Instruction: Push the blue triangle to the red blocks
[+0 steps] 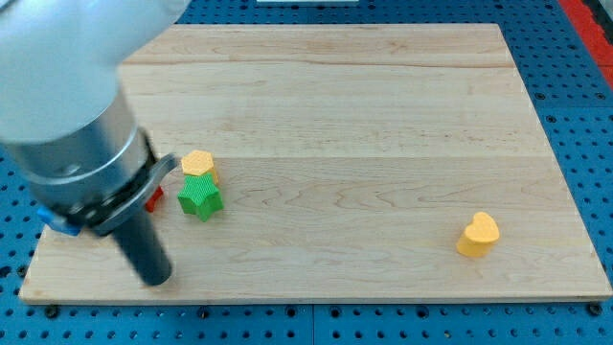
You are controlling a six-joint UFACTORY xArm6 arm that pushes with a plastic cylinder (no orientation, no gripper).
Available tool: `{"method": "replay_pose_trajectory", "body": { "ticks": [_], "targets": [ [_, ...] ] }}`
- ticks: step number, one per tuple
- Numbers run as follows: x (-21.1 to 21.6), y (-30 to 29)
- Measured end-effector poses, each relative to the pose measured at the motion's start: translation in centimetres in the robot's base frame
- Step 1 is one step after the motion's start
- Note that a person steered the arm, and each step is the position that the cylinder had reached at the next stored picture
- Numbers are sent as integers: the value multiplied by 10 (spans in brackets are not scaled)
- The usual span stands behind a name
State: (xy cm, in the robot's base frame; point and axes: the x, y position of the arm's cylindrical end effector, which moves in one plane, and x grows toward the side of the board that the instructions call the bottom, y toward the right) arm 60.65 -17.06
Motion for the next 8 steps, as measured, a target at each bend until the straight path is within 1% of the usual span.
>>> {"method": "replay_pose_trajectory", "body": {
  "ticks": [1,2,3,4,5,6,7,8],
  "targets": [
    [-4,-110],
    [-15,-134],
    [-46,-127],
    [-57,-134],
    [-70,-108],
    [-81,-59],
    [-78,-51],
    [-73,-92]
  ]
}}
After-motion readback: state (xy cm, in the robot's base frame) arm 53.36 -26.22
